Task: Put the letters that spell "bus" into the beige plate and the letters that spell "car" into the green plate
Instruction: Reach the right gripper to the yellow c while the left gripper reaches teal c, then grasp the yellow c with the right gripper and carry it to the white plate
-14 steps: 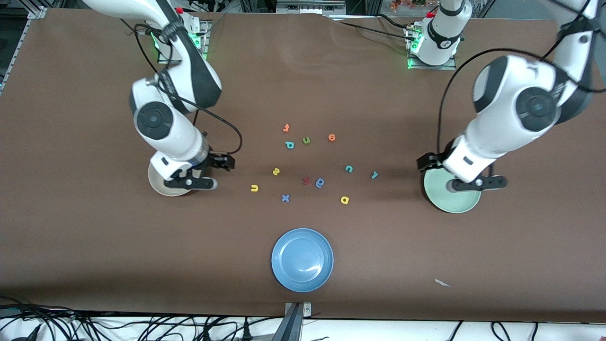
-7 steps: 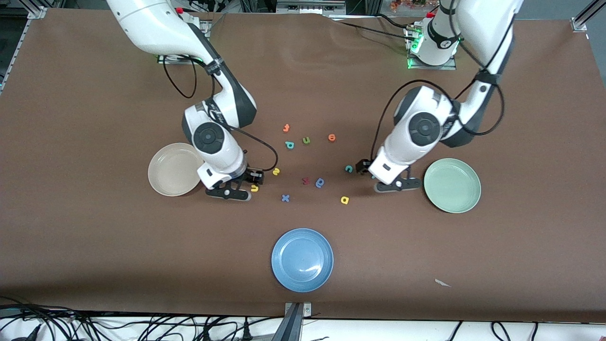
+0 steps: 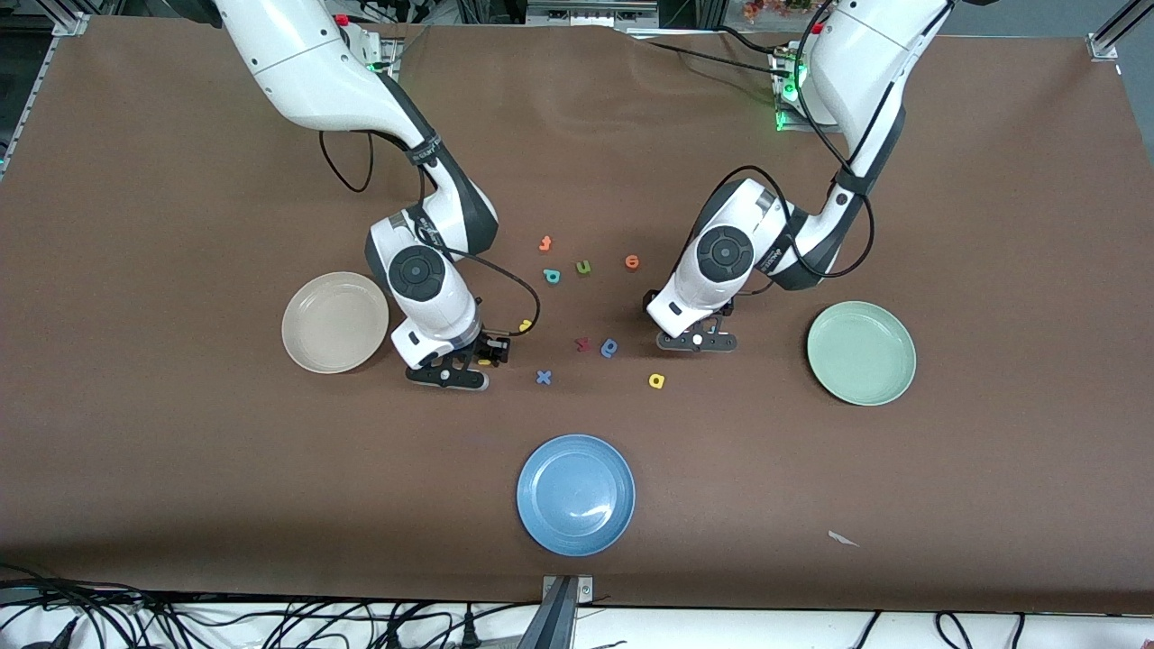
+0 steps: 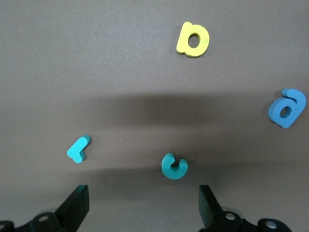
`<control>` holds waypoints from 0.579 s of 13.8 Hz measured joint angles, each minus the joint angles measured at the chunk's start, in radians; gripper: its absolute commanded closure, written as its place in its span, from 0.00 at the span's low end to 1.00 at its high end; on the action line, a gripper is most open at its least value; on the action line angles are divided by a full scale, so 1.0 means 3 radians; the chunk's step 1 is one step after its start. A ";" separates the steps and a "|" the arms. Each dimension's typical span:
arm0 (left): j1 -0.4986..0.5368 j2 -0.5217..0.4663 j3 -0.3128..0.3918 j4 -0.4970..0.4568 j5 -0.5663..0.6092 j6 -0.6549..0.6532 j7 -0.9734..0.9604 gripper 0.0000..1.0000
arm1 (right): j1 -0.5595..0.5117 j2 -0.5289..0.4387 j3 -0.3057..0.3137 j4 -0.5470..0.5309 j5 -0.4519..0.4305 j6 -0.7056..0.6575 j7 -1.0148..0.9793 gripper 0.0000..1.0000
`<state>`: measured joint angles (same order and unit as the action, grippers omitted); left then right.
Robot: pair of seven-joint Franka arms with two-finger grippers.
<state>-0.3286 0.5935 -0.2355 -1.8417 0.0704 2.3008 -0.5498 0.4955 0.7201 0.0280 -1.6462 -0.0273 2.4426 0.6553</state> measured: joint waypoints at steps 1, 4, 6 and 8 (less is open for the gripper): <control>-0.0001 0.0014 0.0000 0.0000 0.0000 0.0000 0.0027 0.00 | 0.0000 0.0017 0.0000 0.0000 -0.0005 0.0018 0.0000 0.35; -0.0031 0.0057 -0.0007 0.0033 0.0000 0.0000 0.0033 0.00 | 0.0000 0.0038 -0.0001 0.0001 -0.0008 0.0023 0.0000 0.38; -0.0078 0.0145 -0.0008 0.0103 -0.0001 0.0010 0.0018 0.00 | 0.0000 0.0062 -0.0001 0.0001 -0.0046 0.0023 0.0000 0.40; -0.0119 0.0218 -0.0011 0.0158 -0.0001 0.0065 -0.0025 0.05 | 0.0001 0.0101 -0.0001 0.0001 -0.0089 0.0058 0.0001 0.52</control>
<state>-0.3642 0.6590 -0.2387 -1.7944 0.0702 2.3203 -0.5573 0.4957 0.7504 0.0278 -1.6458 -0.0539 2.4601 0.6555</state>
